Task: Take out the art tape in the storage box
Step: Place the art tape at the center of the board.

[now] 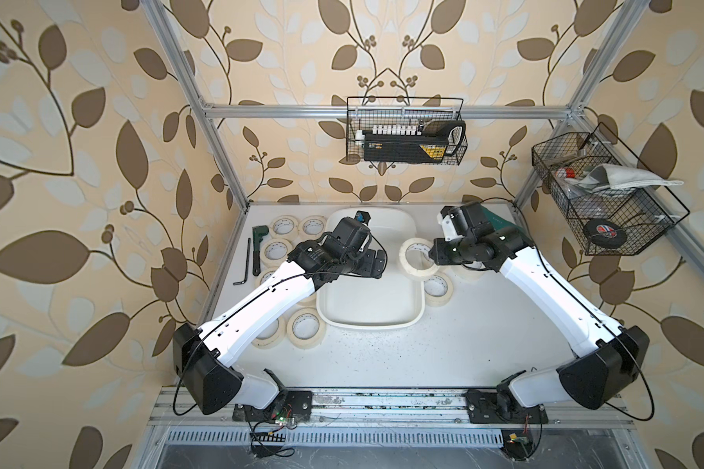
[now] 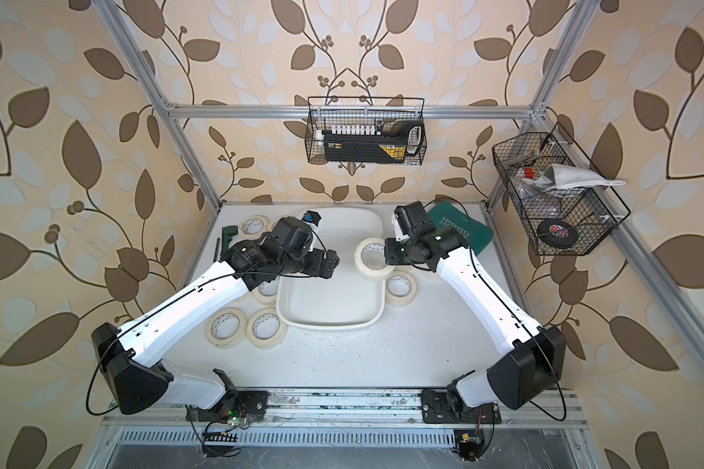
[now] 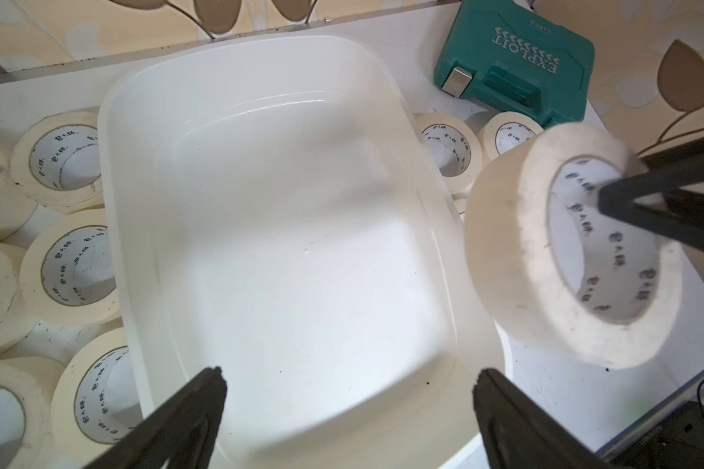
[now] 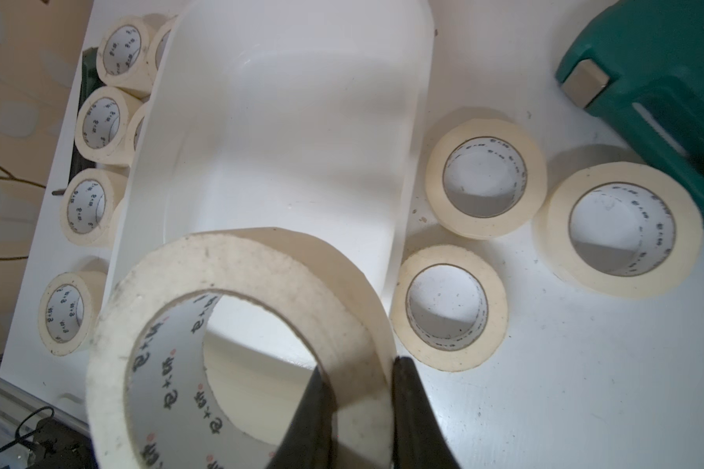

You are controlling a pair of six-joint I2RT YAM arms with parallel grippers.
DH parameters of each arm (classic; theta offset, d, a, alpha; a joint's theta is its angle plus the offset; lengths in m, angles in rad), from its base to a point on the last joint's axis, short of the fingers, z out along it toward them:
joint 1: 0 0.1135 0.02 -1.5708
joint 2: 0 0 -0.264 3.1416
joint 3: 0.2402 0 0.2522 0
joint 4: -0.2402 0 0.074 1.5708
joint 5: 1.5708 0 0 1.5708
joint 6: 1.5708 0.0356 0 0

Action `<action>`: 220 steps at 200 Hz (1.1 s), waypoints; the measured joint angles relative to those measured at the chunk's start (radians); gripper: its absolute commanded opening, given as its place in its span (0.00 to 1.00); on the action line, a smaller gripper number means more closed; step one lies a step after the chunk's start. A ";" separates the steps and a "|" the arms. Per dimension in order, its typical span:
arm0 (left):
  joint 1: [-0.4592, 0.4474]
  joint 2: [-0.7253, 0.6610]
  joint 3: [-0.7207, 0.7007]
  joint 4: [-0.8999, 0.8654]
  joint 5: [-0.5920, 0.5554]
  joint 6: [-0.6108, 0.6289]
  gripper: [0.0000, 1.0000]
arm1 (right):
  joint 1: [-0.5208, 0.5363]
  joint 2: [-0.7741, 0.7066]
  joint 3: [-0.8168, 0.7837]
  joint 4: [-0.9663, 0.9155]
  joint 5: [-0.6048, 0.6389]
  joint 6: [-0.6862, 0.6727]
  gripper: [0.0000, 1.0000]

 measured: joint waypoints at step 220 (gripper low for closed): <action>0.013 0.002 -0.016 0.005 -0.012 -0.027 0.99 | -0.422 -0.232 -0.671 0.158 0.238 0.365 0.00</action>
